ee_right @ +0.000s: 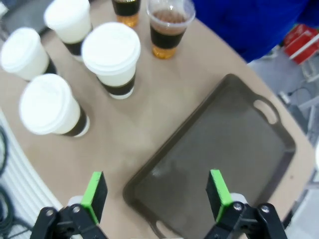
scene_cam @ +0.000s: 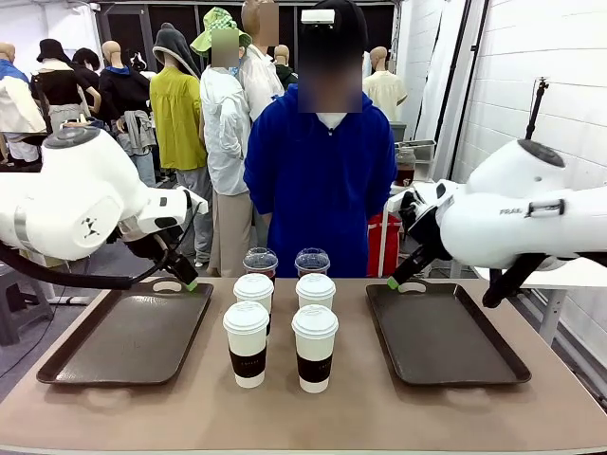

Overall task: Distribute the coffee onto the tray.
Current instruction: Pick up one iced Americano and place it on the right Handle tray.

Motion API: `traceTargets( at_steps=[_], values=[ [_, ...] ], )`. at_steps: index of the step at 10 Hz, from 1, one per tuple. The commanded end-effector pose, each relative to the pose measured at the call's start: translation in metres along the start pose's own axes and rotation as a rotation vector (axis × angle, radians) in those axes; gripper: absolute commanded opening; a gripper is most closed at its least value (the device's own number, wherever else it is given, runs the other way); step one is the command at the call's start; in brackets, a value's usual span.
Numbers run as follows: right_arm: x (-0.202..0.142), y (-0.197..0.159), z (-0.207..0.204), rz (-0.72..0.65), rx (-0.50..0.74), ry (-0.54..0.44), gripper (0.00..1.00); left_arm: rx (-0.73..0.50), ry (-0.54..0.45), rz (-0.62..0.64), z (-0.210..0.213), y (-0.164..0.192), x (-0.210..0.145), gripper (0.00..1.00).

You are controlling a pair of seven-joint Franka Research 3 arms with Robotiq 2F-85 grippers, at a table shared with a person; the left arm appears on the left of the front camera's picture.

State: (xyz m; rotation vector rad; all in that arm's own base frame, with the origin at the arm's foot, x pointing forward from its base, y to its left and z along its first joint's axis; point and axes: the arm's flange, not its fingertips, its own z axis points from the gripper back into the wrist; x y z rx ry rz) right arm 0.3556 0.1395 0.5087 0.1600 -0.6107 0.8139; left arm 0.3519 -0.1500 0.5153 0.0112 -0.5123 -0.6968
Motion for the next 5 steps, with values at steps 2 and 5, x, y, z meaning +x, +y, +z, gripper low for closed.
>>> traceTargets(
  at_steps=[2,5],
  values=[
    [-0.0034,0.0014,0.0148,0.06,0.003,0.012,1.0,-0.043,-0.009,-0.017,0.0158,-0.0036,-0.0095,1.0],
    [-0.0026,0.0002,0.0154,0.062,0.018,-0.007,1.0,-0.048,-0.015,-0.039,0.0162,-0.0017,-0.0108,1.0]
  ],
)
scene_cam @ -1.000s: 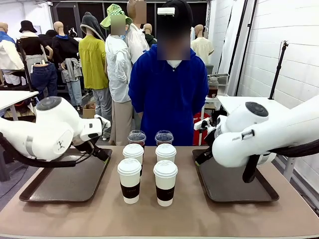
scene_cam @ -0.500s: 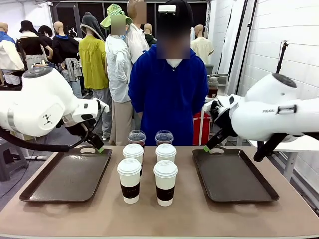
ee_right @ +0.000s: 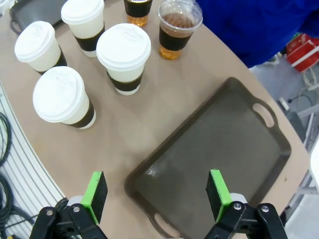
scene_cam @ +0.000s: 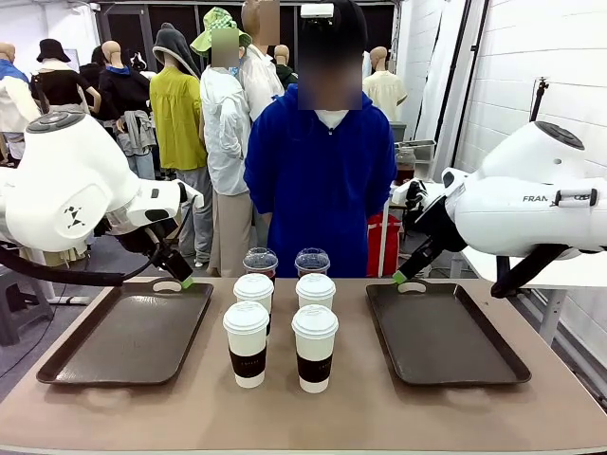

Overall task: Distribute the coffee onto the tray.
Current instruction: Pick up one iced Americano and place it on the right Handle tray.

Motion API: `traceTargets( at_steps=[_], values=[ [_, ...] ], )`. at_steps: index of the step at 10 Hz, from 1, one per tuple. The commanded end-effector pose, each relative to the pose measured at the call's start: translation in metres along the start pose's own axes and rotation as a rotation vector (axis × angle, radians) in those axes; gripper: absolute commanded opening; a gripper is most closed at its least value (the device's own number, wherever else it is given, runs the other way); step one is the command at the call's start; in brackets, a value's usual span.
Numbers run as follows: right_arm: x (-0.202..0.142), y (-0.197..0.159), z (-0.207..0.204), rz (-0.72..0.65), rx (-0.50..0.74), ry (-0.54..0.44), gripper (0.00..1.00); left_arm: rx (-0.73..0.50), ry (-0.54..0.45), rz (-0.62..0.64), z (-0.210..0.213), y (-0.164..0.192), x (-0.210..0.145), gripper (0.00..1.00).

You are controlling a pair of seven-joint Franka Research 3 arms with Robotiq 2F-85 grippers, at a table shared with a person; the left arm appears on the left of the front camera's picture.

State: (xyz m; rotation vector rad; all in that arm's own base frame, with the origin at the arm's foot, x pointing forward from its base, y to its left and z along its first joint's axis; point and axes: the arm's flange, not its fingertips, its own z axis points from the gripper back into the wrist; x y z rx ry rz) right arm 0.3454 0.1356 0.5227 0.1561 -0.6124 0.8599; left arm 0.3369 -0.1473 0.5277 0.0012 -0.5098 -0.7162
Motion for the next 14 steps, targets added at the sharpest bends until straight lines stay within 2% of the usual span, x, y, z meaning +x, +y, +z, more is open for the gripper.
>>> traceTargets(
  at_steps=[1,3,6,7,10,14],
  values=[
    [-0.005,-0.006,0.003,0.03,0.015,-0.028,1.0,-0.072,-0.049,-0.062,0.002,0.007,-0.005,1.0],
    [-0.012,-0.014,0.015,0.088,0.111,-0.119,1.0,-0.178,-0.142,-0.158,0.012,0.016,-0.008,1.0],
    [-0.024,-0.024,0.026,0.156,0.186,-0.21,1.0,-0.267,-0.26,-0.293,0.02,0.019,-0.017,1.0],
    [-0.027,-0.026,0.027,0.18,0.207,-0.234,1.0,-0.32,-0.311,-0.296,0.019,0.022,-0.019,1.0],
    [-0.028,-0.03,0.027,0.246,0.273,-0.293,1.0,-0.353,-0.386,-0.223,0.008,0.028,-0.021,1.0],
    [-0.026,-0.032,0.024,0.281,0.295,-0.317,1.0,-0.39,-0.406,-0.207,-0.003,0.035,-0.023,1.0]
  ],
)
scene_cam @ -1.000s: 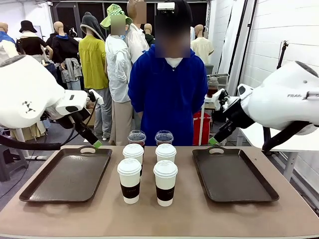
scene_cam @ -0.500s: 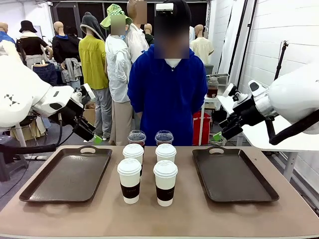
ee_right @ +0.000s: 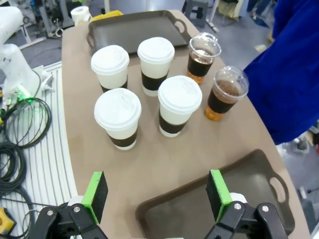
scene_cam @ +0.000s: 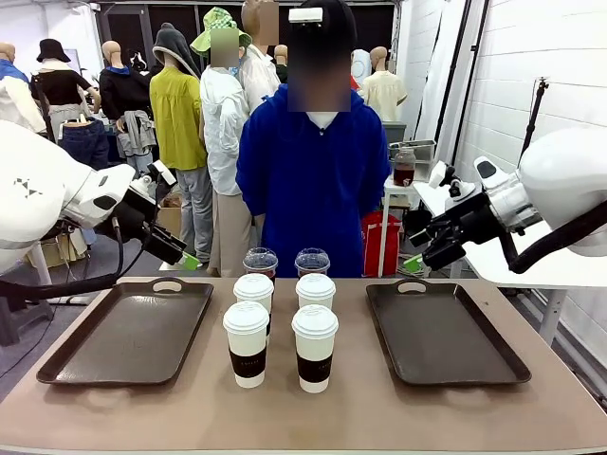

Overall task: Distribute the coffee onto the tray.
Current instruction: Pick up one iced Americano and place it on the right Handle tray.

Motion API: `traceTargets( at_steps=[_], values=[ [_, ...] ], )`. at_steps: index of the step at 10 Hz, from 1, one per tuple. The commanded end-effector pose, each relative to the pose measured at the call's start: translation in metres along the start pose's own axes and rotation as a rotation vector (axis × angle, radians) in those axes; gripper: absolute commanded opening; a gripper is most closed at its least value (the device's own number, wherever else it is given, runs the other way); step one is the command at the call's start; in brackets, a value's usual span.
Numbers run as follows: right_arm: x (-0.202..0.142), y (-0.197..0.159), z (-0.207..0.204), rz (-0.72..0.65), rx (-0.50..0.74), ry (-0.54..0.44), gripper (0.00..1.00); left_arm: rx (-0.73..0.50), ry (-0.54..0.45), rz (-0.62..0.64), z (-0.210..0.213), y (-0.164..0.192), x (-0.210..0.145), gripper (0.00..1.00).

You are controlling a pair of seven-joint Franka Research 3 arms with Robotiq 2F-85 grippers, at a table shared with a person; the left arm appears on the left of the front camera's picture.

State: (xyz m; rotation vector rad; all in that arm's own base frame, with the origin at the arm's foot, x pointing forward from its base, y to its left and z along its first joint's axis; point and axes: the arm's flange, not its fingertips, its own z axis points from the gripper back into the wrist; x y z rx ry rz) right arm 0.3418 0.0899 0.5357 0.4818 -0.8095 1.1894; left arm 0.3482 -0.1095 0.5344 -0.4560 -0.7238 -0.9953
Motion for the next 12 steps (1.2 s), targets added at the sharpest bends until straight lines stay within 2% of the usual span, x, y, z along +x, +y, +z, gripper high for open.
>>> traceTargets(
  at_steps=[1,2,3,12],
  values=[
    [-0.003,-0.003,-0.003,0.017,-0.005,0.003,1.0,-0.001,-0.031,-0.038,-0.008,-0.001,-0.012,1.0],
    [-0.003,-0.001,-0.004,0.027,-0.028,0.013,1.0,0.041,-0.017,-0.034,-0.008,-0.002,-0.011,1.0],
    [-0.001,-0.001,0.0,0.003,-0.003,0.0,1.0,-0.004,-0.003,-0.007,-0.002,0.001,-0.001,1.0],
    [-0.001,-0.001,0.0,0.003,-0.003,0.0,1.0,-0.004,-0.003,-0.007,-0.002,0.001,-0.001,1.0]
  ],
)
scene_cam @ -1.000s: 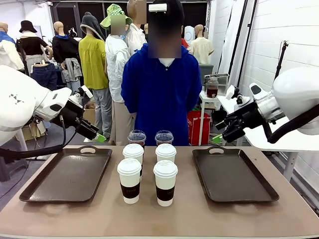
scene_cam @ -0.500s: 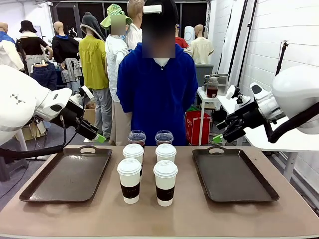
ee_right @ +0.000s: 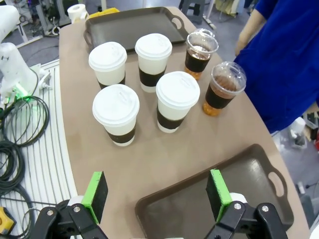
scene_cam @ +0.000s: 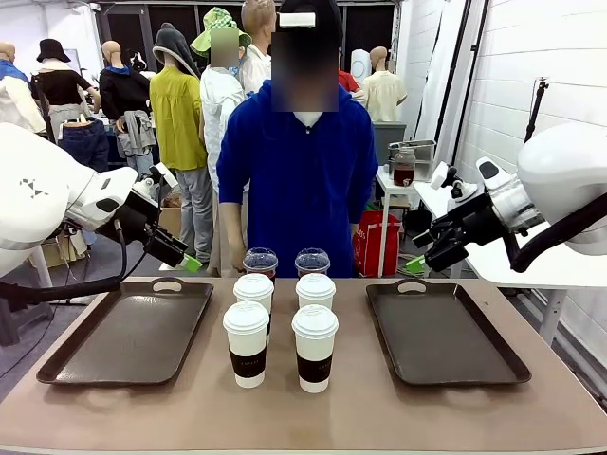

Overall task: Distribute the coffee onto the tray.
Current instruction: Pick up one iced Americano and place it on the right Handle tray.

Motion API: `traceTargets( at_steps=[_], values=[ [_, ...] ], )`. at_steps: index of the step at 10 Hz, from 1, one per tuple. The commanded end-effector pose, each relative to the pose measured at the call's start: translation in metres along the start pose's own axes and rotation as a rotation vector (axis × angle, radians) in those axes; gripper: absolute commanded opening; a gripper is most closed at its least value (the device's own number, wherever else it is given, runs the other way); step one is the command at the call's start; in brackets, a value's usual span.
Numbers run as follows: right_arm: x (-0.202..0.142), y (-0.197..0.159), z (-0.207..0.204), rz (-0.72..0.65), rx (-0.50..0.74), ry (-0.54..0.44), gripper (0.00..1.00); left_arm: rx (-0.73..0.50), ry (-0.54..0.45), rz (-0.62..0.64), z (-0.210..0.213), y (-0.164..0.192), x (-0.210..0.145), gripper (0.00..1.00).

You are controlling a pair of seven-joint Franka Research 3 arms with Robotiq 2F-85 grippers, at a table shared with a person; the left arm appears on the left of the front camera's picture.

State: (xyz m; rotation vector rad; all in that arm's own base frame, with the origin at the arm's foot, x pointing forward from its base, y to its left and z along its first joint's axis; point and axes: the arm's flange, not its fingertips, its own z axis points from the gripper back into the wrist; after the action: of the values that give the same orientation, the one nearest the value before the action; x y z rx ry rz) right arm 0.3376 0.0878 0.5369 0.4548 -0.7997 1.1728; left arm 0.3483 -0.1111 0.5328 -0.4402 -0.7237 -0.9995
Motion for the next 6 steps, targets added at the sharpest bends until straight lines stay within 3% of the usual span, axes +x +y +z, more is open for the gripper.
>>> traceTargets(
  at_steps=[1,6],
  values=[
    [0.0,-0.0039,-0.0037,0.014,0.018,-0.021,1.0,-0.014,-0.011,0.0,0.0002,0.0014,-0.0005,1.0],
    [0.0,-0.0039,-0.0037,0.014,0.018,-0.021,1.0,-0.014,-0.011,0.0,0.0002,0.0014,-0.0005,1.0]
  ],
)
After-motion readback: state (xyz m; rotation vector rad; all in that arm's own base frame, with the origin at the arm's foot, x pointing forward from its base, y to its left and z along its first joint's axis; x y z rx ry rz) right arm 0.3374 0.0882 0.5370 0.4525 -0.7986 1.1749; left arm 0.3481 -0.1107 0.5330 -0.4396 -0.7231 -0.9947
